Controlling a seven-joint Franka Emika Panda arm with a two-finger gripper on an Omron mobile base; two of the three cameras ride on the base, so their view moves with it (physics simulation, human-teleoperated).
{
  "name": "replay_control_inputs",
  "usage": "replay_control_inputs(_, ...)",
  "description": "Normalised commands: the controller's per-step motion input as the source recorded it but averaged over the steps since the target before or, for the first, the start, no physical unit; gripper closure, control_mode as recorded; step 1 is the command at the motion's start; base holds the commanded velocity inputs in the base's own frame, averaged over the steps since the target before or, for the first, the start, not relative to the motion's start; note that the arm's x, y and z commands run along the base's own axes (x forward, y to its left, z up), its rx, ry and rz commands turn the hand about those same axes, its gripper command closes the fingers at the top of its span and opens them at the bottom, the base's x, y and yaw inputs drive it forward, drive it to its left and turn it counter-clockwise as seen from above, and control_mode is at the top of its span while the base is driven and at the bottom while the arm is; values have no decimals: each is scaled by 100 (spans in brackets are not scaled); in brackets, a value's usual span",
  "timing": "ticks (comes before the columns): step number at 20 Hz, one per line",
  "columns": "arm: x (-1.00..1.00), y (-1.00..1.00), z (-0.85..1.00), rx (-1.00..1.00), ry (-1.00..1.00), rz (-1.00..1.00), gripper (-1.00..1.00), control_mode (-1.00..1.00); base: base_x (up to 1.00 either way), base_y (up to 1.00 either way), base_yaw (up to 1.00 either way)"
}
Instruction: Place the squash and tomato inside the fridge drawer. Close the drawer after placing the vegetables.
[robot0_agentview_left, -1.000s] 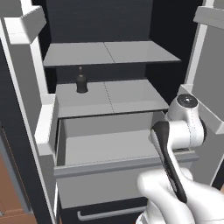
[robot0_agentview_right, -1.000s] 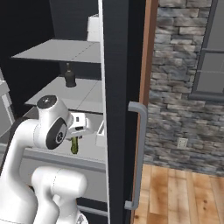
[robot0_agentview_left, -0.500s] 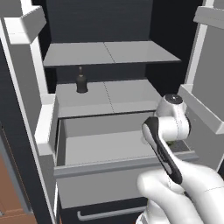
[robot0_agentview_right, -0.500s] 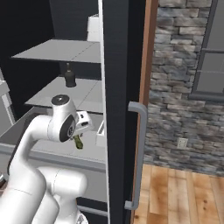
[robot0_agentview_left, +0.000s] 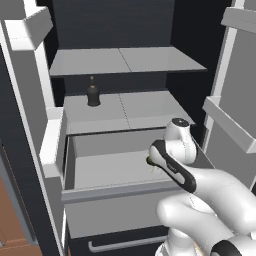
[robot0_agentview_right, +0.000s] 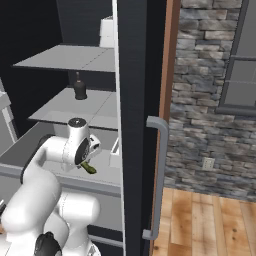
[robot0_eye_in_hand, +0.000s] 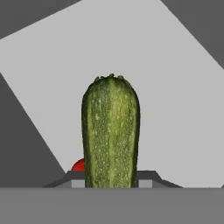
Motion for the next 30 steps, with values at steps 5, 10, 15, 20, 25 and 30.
replay_control_inputs(5, 0, 15, -29, -8, 11, 3, 100, -100, 0, 0, 0)
replay_control_inputs(10, 0, 5, -36, -1, 4, 2, 100, -100, 0, 0, 0)
replay_control_inputs(15, 0, 2, -47, 0, 2, 4, 100, -100, 0, 0, 0)
replay_control_inputs(20, -3, 1, -43, 0, 1, 4, 100, -100, 0, 0, 0)
replay_control_inputs(25, -17, 0, -47, 0, 4, 2, 100, -100, 0, 0, 0)
replay_control_inputs(30, -18, 4, -43, 0, 5, 0, 100, -100, 0, 0, 0)
